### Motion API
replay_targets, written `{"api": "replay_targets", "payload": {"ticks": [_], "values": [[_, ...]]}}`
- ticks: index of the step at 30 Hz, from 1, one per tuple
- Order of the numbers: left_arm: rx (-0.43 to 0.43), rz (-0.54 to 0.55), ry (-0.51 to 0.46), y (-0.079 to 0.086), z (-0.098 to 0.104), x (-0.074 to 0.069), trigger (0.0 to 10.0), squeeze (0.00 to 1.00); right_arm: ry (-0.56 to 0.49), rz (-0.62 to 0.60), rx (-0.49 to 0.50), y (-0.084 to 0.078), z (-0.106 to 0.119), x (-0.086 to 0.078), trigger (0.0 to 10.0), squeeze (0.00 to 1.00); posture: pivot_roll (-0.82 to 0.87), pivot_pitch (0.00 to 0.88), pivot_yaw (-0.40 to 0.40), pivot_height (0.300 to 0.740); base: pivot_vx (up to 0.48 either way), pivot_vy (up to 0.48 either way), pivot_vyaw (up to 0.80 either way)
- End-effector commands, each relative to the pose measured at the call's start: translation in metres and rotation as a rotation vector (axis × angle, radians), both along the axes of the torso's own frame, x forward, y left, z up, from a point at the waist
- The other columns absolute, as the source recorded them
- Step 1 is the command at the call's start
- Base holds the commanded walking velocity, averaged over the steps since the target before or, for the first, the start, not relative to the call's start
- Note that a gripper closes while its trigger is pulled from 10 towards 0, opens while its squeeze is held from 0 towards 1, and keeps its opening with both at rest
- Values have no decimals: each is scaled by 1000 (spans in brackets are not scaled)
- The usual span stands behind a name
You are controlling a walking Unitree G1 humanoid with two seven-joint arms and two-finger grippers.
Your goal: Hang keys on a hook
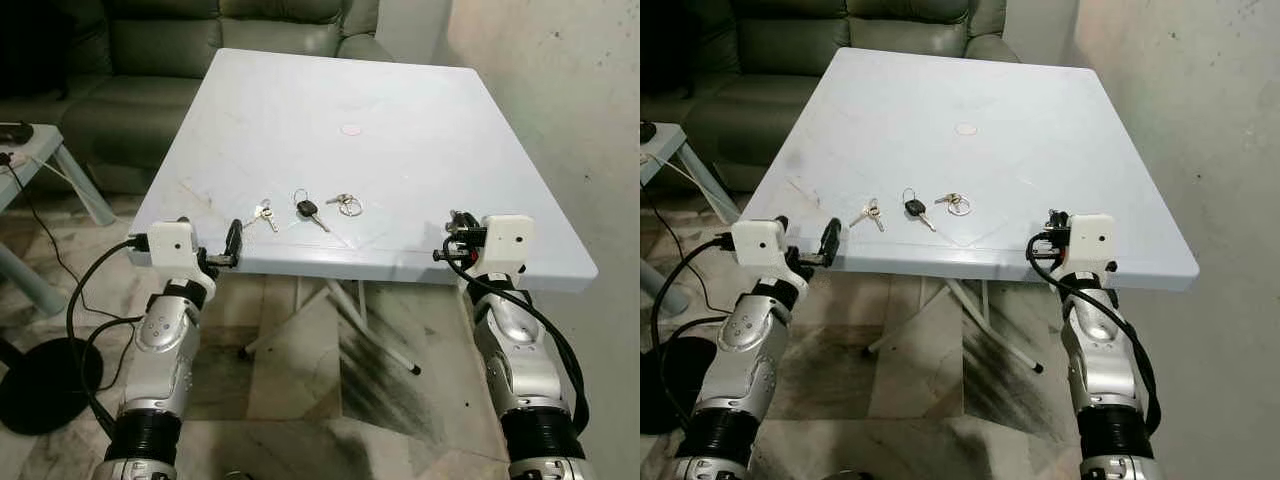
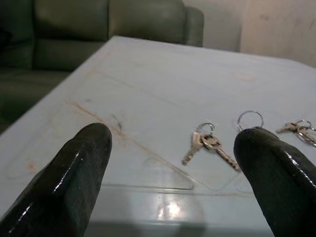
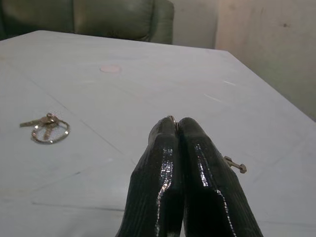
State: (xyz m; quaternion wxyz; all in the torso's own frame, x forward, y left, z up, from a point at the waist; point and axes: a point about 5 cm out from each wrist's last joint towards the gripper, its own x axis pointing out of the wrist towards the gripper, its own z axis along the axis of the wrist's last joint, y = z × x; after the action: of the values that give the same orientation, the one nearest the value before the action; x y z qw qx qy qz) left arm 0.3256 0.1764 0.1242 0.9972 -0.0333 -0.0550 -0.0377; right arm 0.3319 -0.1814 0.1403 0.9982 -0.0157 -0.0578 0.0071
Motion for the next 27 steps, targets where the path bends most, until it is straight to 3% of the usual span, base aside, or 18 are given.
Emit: {"api": "replay_targets", "payload": {"ticks": [1,19,27], "values": [[6,-16,1,-4,3,3,10000,0,-17,-10,-1,-1,5,-1,10000,0,28,61,-21,740,0,0,-700],[22,-21,10,-7,3,5,10000,0,7,-1,-1,4,1,-2,10000,0,34,55,-21,740,0,0,-716],[-11,-28,29,-9,0,4,10000,0,8,5,-11,5,1,-3,10000,0,33,51,-23,740,0,0,-717]]}}
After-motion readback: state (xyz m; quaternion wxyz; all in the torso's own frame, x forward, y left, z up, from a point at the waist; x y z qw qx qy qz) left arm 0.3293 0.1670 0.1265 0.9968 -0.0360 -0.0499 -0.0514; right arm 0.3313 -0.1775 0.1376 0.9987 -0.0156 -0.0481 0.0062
